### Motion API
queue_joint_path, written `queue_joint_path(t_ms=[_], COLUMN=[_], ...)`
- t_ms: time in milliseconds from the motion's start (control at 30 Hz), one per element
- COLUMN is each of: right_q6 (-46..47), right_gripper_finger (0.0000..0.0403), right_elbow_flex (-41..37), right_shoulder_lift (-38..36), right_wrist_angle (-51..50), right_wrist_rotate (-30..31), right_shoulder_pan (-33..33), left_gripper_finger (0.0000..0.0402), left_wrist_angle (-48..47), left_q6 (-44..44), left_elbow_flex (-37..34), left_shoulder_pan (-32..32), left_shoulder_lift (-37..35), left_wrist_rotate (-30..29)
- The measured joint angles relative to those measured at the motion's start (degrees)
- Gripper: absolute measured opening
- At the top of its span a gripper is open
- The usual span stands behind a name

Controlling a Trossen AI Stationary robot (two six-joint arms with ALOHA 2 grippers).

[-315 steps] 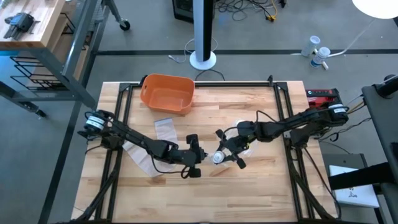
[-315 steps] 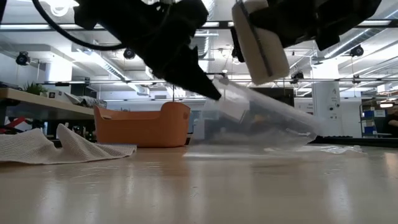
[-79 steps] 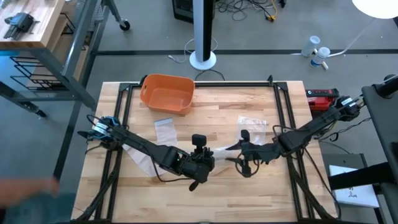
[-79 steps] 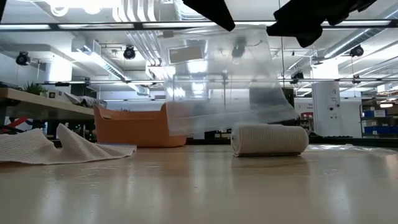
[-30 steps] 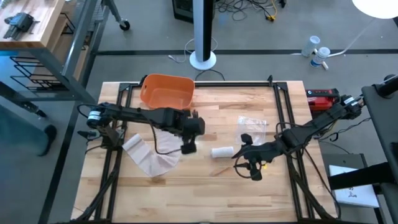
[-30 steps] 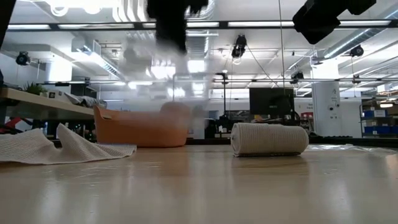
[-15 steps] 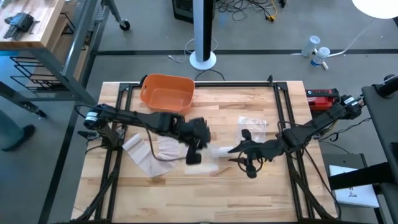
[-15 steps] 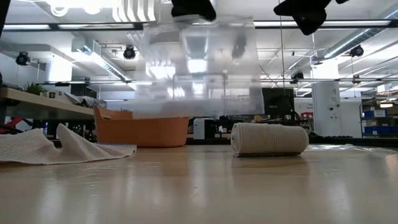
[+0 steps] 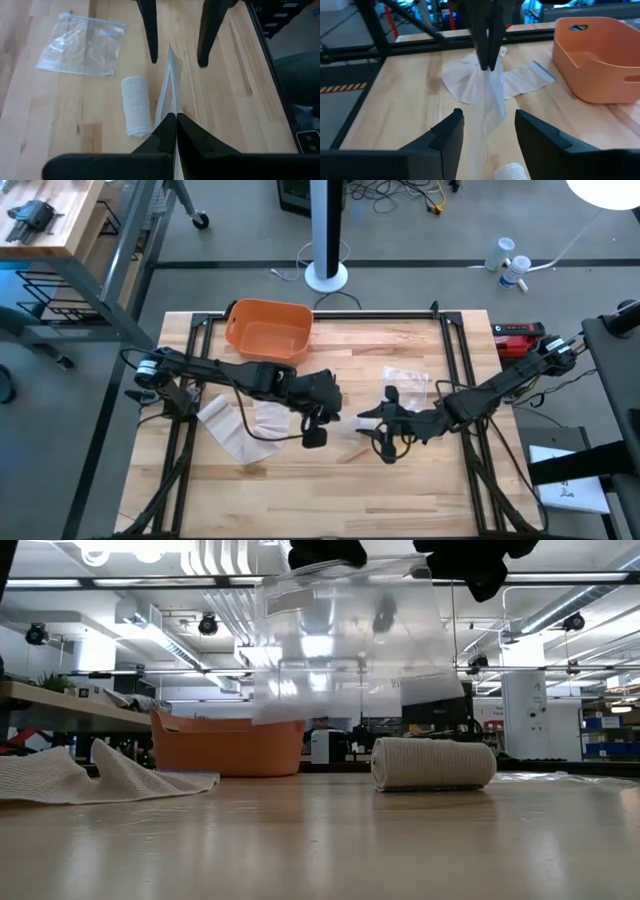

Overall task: Roll bandage
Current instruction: Open the transparent zip bag

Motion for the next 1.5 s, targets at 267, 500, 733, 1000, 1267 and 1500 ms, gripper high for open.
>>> queue_joint_path(t_ms=[267, 500, 733, 1000, 1267, 1500], right_q6=[0.14, -1.00, -3.55, -5.18, -11.01, -14.43], right_gripper_finger=[0.0117, 0.0028, 0.0003, 0.0001, 0.0000, 0.0000], right_elbow_flex=[0.00, 0.00, 0.00, -0.02, -0.02, -0.02], right_shoulder_lift=[-0.01, -0.20, -0.62, -7.11, -14.08, -17.63], right_wrist_angle=[0.69, 0.68, 0.47, -5.44, -7.00, -6.75], right_wrist_rotate=[0.65, 0.65, 0.63, -0.56, -1.63, -2.16], right_shoulder_pan=[-0.17, -0.17, -0.17, -0.13, -0.02, -0.02], left_gripper_finger=[0.0000, 0.0000, 0.0005, 0.0071, 0.0136, 0.0163], left_wrist_angle=[1.94, 7.76, 6.15, -2.70, 19.39, 60.84], left_q6=[0.79, 2.12, 3.36, 2.74, 0.60, 3.16], left_elbow_flex=[-0.62, -1.49, -1.51, -2.83, -23.42, -46.50], left_shoulder_pan=[-0.04, -0.04, -0.48, -1.56, -3.00, -3.64], left_shoulder_lift=[0.00, 0.02, -0.43, -8.62, -20.79, -24.38], left_wrist_rotate=[-0.06, -0.05, -0.07, -6.42, -12.53, -12.55])
